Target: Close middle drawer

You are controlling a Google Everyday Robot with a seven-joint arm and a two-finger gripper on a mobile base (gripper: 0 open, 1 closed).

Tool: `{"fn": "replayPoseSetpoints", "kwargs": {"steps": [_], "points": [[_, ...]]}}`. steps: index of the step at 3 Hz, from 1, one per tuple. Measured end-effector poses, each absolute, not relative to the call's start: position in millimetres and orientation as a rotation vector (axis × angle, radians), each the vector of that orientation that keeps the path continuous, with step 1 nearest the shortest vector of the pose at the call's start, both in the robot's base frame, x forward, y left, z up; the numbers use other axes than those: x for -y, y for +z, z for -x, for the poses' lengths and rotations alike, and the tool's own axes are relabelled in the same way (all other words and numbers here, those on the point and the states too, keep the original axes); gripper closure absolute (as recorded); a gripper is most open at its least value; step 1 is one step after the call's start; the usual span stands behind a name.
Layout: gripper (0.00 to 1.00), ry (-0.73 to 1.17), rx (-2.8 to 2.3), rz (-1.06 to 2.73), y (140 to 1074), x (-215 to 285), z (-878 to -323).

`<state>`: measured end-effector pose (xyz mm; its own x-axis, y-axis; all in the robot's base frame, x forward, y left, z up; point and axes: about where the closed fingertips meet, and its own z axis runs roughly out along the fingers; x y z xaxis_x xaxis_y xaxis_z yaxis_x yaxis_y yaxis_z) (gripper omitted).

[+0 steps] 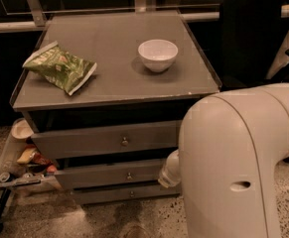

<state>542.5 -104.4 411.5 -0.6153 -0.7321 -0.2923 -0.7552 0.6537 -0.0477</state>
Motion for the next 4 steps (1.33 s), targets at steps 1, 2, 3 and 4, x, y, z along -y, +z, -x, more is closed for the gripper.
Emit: {"fn": "replayPoseSetpoints", "kwargs": {"steps": [1,2,3,4], "points": [[1.0,0.076,-2.586,1.181,410.2,94.8,-566.7],[1.0,0.068,-2.588,1.185,406.0,91.5,-572.9],[0.82,0.068,-2.588,1.185,405.9,91.5,-573.0],[0.58,0.068,-2.588,1.185,405.9,91.5,-573.0]]}}
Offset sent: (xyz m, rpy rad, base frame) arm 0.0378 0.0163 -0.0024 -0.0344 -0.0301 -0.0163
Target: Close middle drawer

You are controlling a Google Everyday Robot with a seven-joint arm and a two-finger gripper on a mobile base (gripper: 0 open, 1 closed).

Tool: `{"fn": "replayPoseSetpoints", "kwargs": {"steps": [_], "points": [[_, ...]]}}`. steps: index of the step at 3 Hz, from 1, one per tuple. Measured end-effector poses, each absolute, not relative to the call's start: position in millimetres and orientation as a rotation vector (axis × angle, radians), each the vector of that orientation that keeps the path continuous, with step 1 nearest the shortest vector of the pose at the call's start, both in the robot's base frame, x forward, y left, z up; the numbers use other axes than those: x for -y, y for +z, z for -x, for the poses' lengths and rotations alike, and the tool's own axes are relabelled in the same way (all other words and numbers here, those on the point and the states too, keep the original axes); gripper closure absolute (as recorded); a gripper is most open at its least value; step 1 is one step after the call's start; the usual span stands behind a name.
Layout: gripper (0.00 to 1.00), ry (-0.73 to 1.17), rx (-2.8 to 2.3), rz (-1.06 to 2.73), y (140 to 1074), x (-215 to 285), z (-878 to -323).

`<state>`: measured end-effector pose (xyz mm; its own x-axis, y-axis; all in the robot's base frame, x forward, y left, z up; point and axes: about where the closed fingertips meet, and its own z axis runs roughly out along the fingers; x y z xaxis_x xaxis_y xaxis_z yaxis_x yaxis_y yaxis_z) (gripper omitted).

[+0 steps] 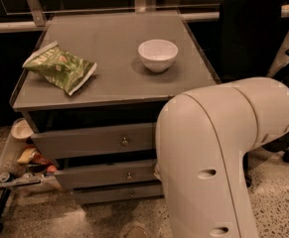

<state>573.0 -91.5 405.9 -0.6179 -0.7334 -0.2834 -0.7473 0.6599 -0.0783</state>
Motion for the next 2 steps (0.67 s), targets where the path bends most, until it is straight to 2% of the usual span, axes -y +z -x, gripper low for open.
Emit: {"fn": "replayPoseSetpoints", "kwargs": {"steps": [2], "points": [[0.13,0.068,-2.588,1.185,405.9,91.5,-573.0]]}}
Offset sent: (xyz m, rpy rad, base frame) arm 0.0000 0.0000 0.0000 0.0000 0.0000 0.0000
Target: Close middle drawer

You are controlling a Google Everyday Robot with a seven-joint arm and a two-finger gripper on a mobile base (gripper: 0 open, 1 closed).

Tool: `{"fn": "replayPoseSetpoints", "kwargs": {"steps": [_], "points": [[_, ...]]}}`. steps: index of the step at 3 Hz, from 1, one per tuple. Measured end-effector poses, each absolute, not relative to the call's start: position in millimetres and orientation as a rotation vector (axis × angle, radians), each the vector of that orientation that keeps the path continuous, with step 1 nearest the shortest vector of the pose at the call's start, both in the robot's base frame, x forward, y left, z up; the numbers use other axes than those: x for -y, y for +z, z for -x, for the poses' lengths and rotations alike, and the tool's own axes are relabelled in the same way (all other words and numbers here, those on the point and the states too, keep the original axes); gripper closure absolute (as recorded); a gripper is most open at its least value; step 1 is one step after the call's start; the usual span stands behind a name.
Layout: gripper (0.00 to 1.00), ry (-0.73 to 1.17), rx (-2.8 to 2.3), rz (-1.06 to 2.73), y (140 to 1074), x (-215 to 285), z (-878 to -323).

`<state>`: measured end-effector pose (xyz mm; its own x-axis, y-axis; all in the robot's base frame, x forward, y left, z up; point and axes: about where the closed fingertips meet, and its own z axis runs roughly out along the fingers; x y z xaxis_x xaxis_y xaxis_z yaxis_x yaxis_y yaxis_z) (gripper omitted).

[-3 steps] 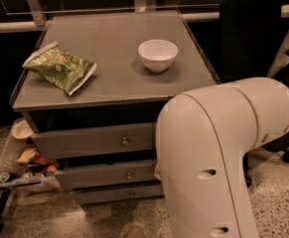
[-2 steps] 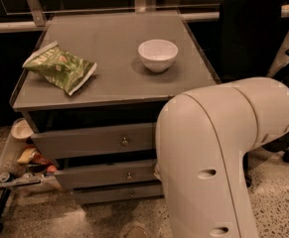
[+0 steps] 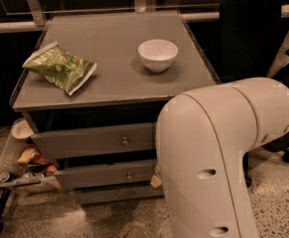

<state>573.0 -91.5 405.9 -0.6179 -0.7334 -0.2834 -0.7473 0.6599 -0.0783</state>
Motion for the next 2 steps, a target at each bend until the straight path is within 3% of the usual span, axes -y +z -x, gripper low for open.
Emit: {"fn": "replayPoseSetpoints", "kwargs": {"steps": [1,2], "points": [[0.0,0.068,-2.588,1.185,405.8,91.4,-573.0],[0.0,0.068,-2.588,1.185,405.8,91.4,-572.9]]}}
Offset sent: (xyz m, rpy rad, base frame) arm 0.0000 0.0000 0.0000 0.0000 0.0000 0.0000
